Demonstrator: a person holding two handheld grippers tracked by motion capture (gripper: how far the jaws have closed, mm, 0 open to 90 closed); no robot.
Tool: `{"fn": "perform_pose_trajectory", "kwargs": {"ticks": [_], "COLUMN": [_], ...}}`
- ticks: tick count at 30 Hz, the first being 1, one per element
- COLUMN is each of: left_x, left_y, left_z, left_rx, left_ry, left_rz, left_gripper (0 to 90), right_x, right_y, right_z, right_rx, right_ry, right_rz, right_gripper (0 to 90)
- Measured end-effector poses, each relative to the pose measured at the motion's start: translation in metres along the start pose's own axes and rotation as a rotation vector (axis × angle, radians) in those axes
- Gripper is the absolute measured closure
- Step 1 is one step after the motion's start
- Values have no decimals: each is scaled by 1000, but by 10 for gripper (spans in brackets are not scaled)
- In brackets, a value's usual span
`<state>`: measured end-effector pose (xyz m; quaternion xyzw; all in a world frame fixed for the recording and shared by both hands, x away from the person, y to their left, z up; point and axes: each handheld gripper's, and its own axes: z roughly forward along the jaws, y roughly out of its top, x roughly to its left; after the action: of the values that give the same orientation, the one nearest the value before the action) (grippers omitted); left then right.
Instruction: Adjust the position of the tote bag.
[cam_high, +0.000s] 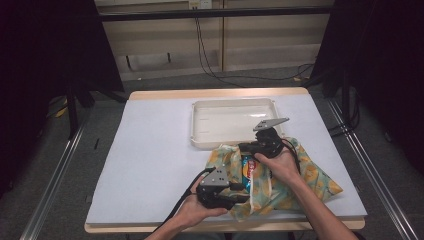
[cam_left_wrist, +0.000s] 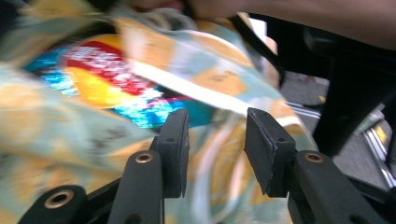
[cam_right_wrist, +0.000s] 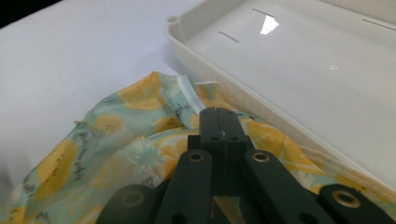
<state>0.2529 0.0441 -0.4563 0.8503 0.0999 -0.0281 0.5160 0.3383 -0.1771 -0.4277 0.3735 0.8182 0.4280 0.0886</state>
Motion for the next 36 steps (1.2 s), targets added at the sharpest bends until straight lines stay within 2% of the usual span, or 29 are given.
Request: {"fn": "perform_pose_trajectory", "kwargs": {"ticks": [2,3,5,6,7,9,12,13,14,15,16,18,19,20,21,23,25,29,30,31,33,34,36], "left_x": [6,7,10,10,14,14,14,12,10,9,8,7,7,6,7,7,7,3,3,1,-3,-11,-22], "left_y": [-2,-4,-10,-10,-15,-17,-15,-14,-14,-15,-16,-17,-17,-16,-15,-14,-13,-16,-17,-18,-19,-18,-15], "left_z": [-5,-6,-6,-6,-6,-5,-3,-1,1,3,4,6,6,6,3,-1,-3,-13,-15,-17,-19,-20,-17], "left_rx": [7,25,46,46,75,74,55,53,79,81,94,106,106,108,127,120,128,146,153,156,145,133,129], "left_ry": [37,47,67,67,72,68,44,46,49,39,41,31,31,36,33,28,31,28,28,26,9,-25,-54], "left_rz": [-3,-2,-13,-13,-13,-22,-46,-36,-14,-18,2,0,0,-2,-1,-18,-11,-5,10,0,13,41,68], "left_gripper": [619,620,620,619,617,598,580,574,620,664,742,880,900,900,900,900,900,900,900,900,900,900,900], "right_x": [0,-1,-1,-2,-2,-2,-2,-2,-3,-4,-4,-5,-4,-4,-4,-3,-3,-5,-6,-6,-6,-6,-6], "right_y": [-1,-2,-4,-5,-6,-7,-8,-9,-10,-10,-11,-9,-8,-8,-3,1,2,6,8,8,7,6,7], "right_z": [-6,-8,-12,-14,-15,-18,-20,-20,-19,-16,-14,-10,-10,-10,-10,-9,-8,-6,-5,-4,-1,1,1], "right_rx": [-22,-33,-36,-28,-27,-22,-12,-10,18,28,43,59,48,48,43,57,54,46,42,44,55,65,62], "right_ry": [17,31,30,24,21,0,-2,-4,-32,-31,-26,-24,-37,-37,-12,-10,-8,-17,-14,-12,-19,-11,-11], "right_rz": [8,5,6,-4,-4,-9,-25,-26,-35,-38,-33,-32,-24,-24,-31,-46,-52,-41,-34,-29,-24,-22,-11], "right_gripper": [883,824,772,708,646,588,577,576,577,592,634,772,860,860,900,900,900,900,900,900,900,894,896]}}
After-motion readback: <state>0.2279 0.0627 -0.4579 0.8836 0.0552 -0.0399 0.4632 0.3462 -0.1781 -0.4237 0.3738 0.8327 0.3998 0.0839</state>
